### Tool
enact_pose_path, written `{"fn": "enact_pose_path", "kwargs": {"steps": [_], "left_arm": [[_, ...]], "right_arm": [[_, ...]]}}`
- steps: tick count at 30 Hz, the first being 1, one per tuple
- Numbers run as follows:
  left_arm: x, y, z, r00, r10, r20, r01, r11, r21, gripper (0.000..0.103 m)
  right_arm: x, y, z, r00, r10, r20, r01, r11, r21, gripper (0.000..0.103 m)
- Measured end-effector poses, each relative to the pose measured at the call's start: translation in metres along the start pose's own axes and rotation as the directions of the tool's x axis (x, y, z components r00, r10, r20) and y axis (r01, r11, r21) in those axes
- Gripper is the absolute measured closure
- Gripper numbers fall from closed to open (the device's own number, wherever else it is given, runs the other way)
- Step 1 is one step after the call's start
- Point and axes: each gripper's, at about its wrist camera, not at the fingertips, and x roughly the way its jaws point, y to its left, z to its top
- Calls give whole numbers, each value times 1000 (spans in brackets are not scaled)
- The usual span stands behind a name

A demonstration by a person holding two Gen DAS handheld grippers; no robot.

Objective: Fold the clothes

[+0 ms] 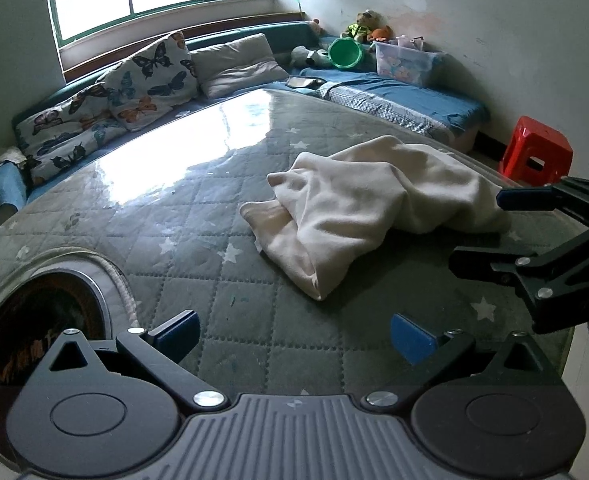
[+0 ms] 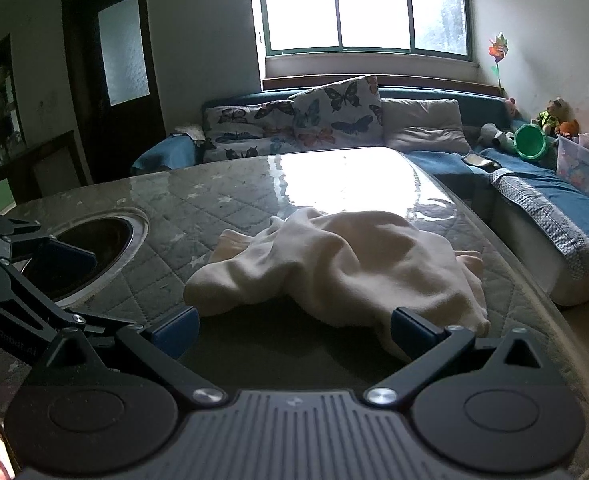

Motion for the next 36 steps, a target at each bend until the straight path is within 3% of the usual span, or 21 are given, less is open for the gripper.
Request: {"fn": "enact_pose_path", "kwargs": {"steps": [36], "left_arm": [[36,18,32,999,-36,-19,36,999,-25,1]], "right_arm": [[31,-24,27,1000,-16,-4,16,1000,10,0]]}}
